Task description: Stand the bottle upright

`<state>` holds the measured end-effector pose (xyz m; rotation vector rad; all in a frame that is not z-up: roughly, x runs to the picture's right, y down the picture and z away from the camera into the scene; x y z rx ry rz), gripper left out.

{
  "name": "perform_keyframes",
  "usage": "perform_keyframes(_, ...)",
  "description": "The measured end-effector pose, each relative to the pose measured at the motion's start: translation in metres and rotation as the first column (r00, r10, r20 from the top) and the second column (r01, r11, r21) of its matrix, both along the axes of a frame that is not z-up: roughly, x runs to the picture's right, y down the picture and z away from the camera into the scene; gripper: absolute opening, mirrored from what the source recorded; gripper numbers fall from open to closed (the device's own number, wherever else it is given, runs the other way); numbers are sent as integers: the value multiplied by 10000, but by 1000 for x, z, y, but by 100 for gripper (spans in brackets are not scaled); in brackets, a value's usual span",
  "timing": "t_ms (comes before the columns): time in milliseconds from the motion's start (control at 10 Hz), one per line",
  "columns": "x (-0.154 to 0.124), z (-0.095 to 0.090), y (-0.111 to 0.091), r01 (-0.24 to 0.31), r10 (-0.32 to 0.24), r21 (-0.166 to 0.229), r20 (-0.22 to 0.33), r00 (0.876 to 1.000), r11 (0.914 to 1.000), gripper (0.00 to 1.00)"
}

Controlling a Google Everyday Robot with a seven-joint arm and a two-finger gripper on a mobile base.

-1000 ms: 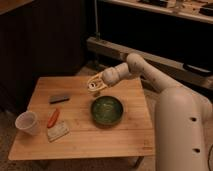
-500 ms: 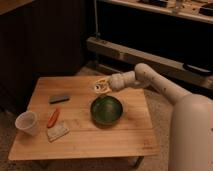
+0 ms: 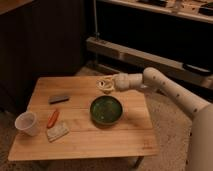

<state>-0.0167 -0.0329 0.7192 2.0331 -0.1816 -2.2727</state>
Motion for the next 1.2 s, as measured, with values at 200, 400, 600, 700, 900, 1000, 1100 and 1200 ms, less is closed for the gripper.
perform_keyframes(200,18,-2,-1,-335,346,318,-350,9988,9989,1)
perform_keyframes(400,31,-5,-2,-915,944,415,-744,9928,9949,1)
perform_keyframes(600,48,-4,1,-1845,1882,402,-1277,9738,9820,1)
perform_keyframes(700,50,-5,2,-2167,2205,420,-1371,9657,9753,1)
perform_keyframes(900,51,-6,0,-2637,2665,391,-1545,9514,9638,1)
perform_keyframes(1000,52,-6,1,-2875,2899,389,-1633,9430,9570,1)
perform_keyframes(1100,51,-6,1,-3026,3046,382,-1686,9374,9523,1)
perform_keyframes(1200,50,-5,2,-3166,3180,365,-1734,9321,9479,1)
